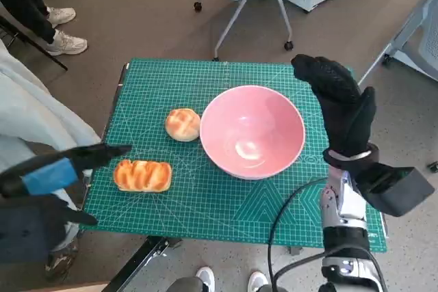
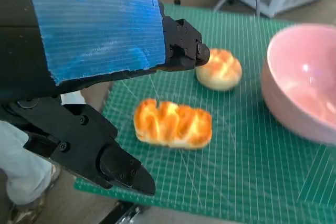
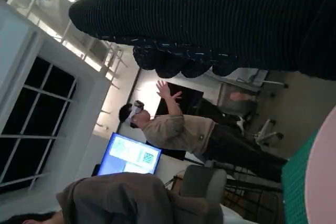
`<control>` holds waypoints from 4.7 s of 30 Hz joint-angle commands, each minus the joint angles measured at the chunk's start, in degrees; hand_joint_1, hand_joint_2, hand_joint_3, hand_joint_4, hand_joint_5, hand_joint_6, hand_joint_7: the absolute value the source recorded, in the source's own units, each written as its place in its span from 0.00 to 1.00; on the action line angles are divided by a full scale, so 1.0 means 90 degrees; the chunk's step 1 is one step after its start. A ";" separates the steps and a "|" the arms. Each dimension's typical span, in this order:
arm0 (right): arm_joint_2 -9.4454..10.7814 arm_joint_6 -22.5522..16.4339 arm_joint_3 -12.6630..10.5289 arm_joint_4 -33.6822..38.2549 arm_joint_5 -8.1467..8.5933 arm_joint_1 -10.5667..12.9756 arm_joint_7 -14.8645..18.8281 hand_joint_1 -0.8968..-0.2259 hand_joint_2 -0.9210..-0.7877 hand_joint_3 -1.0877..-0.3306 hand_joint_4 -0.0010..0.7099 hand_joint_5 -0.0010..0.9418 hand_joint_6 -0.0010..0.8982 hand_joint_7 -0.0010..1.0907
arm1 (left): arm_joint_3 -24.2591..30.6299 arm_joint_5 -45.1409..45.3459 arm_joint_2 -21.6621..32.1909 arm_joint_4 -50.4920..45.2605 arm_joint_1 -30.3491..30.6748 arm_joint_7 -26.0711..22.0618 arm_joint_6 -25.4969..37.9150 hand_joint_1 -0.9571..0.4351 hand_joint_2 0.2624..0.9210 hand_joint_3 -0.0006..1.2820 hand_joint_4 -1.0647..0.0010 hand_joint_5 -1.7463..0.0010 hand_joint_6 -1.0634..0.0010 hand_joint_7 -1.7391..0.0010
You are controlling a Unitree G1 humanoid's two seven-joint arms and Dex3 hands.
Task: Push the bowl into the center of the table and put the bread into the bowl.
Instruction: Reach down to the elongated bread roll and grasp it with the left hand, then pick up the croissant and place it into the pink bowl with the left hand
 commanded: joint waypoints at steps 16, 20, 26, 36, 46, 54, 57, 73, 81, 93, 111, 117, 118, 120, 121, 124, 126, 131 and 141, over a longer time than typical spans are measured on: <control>-0.0025 0.0037 0.0004 0.0231 0.0068 -0.0004 0.0106 0.36 0.00 0.43 0.25 0.00 0.08 0.44 | -0.1361 0.0803 -0.0485 0.0445 -0.0521 0.0493 -0.0158 0.64 0.66 0.01 0.88 1.00 0.74 1.00; -0.0038 0.0094 0.0007 0.0170 0.0102 0.0026 0.0143 0.36 0.00 0.43 0.25 0.00 0.08 0.45 | -0.1561 0.0926 -0.0621 0.0599 -0.0692 0.0545 -0.0180 0.64 0.66 0.01 0.88 1.00 0.74 1.00; -0.0060 0.0168 -0.0010 0.0122 0.0153 0.0057 0.0205 0.35 0.00 0.43 0.25 0.00 0.07 0.45 | -0.1759 0.1138 -0.0796 0.0743 -0.0892 0.0654 -0.0197 0.65 0.66 0.01 0.87 1.00 0.73 1.00; -0.0079 0.0223 -0.0043 0.0115 0.0205 0.0092 0.0297 0.35 0.00 0.43 0.25 0.00 0.07 0.46 | -0.2062 0.1531 -0.1075 0.0934 -0.1080 0.0885 -0.0220 0.65 0.67 0.01 0.86 1.00 0.73 1.00; -0.0097 0.0274 -0.0042 0.0074 0.0213 0.0119 0.0280 0.34 0.00 0.43 0.25 0.00 0.07 0.46 | -0.2475 0.2012 -0.1367 0.1333 -0.1253 0.1030 -0.0305 0.64 0.68 0.01 0.86 1.00 0.72 1.00; -0.0096 0.0316 -0.0033 -0.0014 0.0210 0.0174 0.0265 0.33 0.00 0.43 0.25 0.00 0.06 0.46 | -0.2801 0.2268 -0.1594 0.1885 -0.1413 0.1032 -0.0460 0.64 0.68 0.02 0.85 1.00 0.70 0.99; -0.0099 0.0325 -0.0034 -0.0031 0.0209 0.0186 0.0265 0.32 0.00 0.43 0.25 0.00 0.06 0.46 | -0.2906 0.2343 -0.1659 0.2112 -0.1470 0.1010 -0.0520 0.65 0.68 0.02 0.84 0.99 0.69 0.99; -0.0103 0.0365 -0.0040 -0.0050 0.0227 0.0197 0.0290 0.32 0.00 0.43 0.25 0.00 0.06 0.47 | -0.3323 0.2719 -0.1870 0.3036 -0.1853 0.0969 -0.0600 0.66 0.68 0.02 0.76 0.99 0.59 0.98; -0.0087 0.0402 -0.0021 -0.0097 0.0244 0.0218 0.0303 0.32 0.00 0.43 0.25 0.00 0.06 0.47 | -0.3396 0.2969 -0.2058 0.3511 -0.1884 0.1291 -0.0692 0.68 0.72 0.03 0.71 0.99 0.56 0.98; -0.0093 0.0438 -0.0014 -0.0098 0.0290 0.0228 0.0336 0.31 0.00 0.43 0.26 0.00 0.06 0.47 | -0.3353 0.3318 -0.2041 0.3941 -0.1749 0.2043 -0.1540 0.73 0.92 0.09 0.34 0.73 0.35 0.70; -0.0055 0.0403 -0.0016 -0.0026 0.0300 0.0210 0.0371 0.31 0.00 0.43 0.26 0.00 0.06 0.47 | -0.2897 0.3017 -0.1967 0.4136 -0.1746 0.2024 -0.2192 0.69 0.98 0.05 0.31 0.36 0.38 0.35; -0.0049 0.0412 -0.0033 -0.0022 0.0337 0.0208 0.0403 0.31 0.00 0.43 0.26 0.00 0.06 0.48 | -0.2723 0.2928 -0.1943 0.4110 -0.1844 0.1893 -0.2160 0.69 0.99 0.04 0.32 0.34 0.39 0.36; -0.0049 0.0412 -0.0037 -0.0017 0.0339 0.0207 0.0407 0.32 0.00 0.43 0.26 0.00 0.06 0.48 | -0.2694 0.2912 -0.1933 0.4098 -0.1862 0.1871 -0.2150 0.69 0.99 0.04 0.32 0.33 0.39 0.36; -0.0053 0.0415 -0.0045 -0.0012 0.0350 0.0206 0.0419 0.32 0.00 0.43 0.26 0.00 0.06 0.48 | -0.2601 0.2861 -0.1910 0.4021 -0.1895 0.1817 -0.2108 0.69 0.99 0.04 0.32 0.33 0.40 0.36; -0.0052 0.0416 -0.0047 -0.0017 0.0352 0.0209 0.0420 0.32 0.00 0.43 0.26 0.00 0.06 0.48 | -0.2532 0.2826 -0.1896 0.3937 -0.1904 0.1783 -0.2074 0.69 0.99 0.04 0.32 0.33 0.40 0.37; -0.0052 0.0418 -0.0054 -0.0027 0.0352 0.0215 0.0418 0.32 0.00 0.43 0.26 0.00 0.06 0.48 | -0.2365 0.2767 -0.1884 0.3713 -0.1927 0.1701 -0.1974 0.69 1.00 0.04 0.32 0.32 0.40 0.37; -0.0051 0.0424 -0.0059 -0.0045 0.0353 0.0223 0.0419 0.32 0.00 0.43 0.26 0.00 0.06 0.48 | -0.2243 0.2718 -0.1885 0.3524 -0.1943 0.1650 -0.1899 0.69 1.00 0.04 0.32 0.32 0.40 0.37; -0.0063 0.0438 -0.0082 -0.0034 0.0377 0.0213 0.0448 0.32 0.00 0.43 0.26 0.00 0.06 0.48 | -0.1952 0.2594 -0.1928 0.2919 -0.2026 0.1572 -0.1725 0.69 1.00 0.04 0.31 0.33 0.41 0.36; -0.0055 0.0448 -0.0113 0.0048 0.0388 0.0150 0.0493 0.32 0.00 0.44 0.26 0.00 0.06 0.48 | -0.1684 0.2283 -0.2168 0.2020 -0.2676 0.1663 -0.1764 0.69 0.99 0.02 0.26 0.39 0.38 0.35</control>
